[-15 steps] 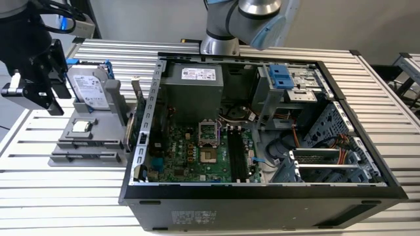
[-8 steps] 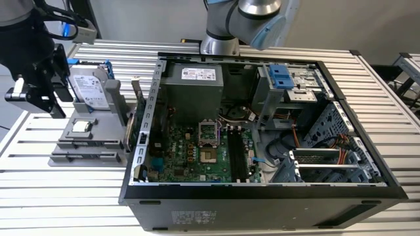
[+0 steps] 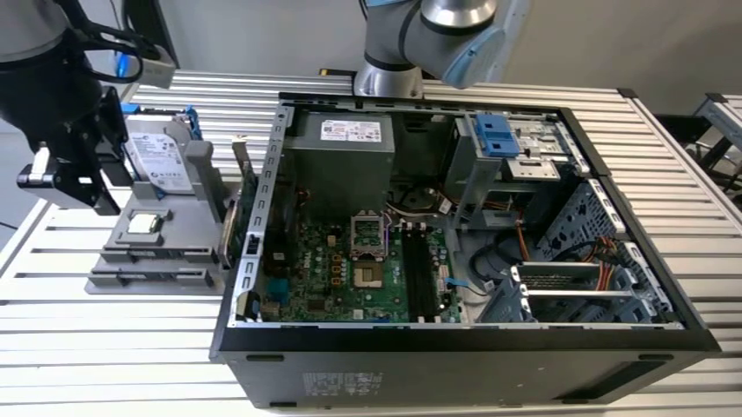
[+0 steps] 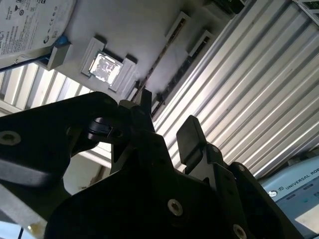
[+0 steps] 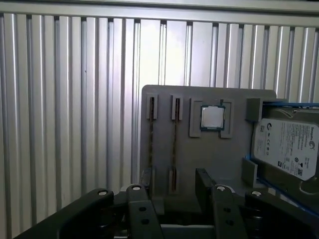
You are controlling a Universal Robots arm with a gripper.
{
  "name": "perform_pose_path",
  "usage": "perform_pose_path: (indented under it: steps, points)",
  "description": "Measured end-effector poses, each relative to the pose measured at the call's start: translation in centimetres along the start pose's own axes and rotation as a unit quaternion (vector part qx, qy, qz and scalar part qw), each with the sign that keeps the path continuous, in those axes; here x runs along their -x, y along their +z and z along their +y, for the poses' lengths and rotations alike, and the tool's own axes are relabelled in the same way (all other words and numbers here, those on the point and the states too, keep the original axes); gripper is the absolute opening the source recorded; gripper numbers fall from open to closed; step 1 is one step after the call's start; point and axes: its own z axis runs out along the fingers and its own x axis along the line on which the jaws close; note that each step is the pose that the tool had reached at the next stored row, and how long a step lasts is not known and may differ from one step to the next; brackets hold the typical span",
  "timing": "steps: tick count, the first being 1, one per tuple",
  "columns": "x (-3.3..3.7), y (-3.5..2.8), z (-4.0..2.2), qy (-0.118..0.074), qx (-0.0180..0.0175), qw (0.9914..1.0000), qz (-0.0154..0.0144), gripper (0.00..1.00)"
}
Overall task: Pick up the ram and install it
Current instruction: 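Pick up the ram and move it above insertion slot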
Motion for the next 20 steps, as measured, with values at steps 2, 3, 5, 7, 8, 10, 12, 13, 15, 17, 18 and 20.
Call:
perform_pose_path:
  steps: [2,3,5,7,8,10,12,13,15,17,18,20]
  points:
    - [-0.06,0.26,-0.04,0.000,0.0000,1.00000,0.0000,1.00]
    - [-0.11,0.41,-0.06,0.000,0.0000,1.00000,0.0000,1.00]
    - [-0.33,0.66,-0.10,0.000,0.0001,1.00000,0.0001,1.00]
    - [-0.56,0.95,-0.14,0.000,0.0000,1.00000,0.0000,1.00]
    - [-0.64,1.08,-0.16,0.000,0.0000,1.00000,0.0000,1.00]
    - [-0.83,1.36,-0.17,0.000,0.0001,1.00000,0.0001,1.00]
    - [-0.99,1.68,-0.18,0.000,0.0000,1.00000,0.0000,1.00]
    - [-1.02,1.83,-0.18,0.000,0.0000,1.00000,-0.0001,1.00]
    - [-1.04,2.09,-0.18,0.000,0.0000,1.00000,0.0000,1.00]
    - [-1.06,2.39,-0.20,0.000,0.0000,1.00000,0.0000,1.00]
    - [-1.06,2.54,-0.20,0.000,0.0000,1.00000,0.0000,1.00]
    - [-1.07,2.83,-0.21,0.000,0.0001,1.00000,0.0001,1.00]
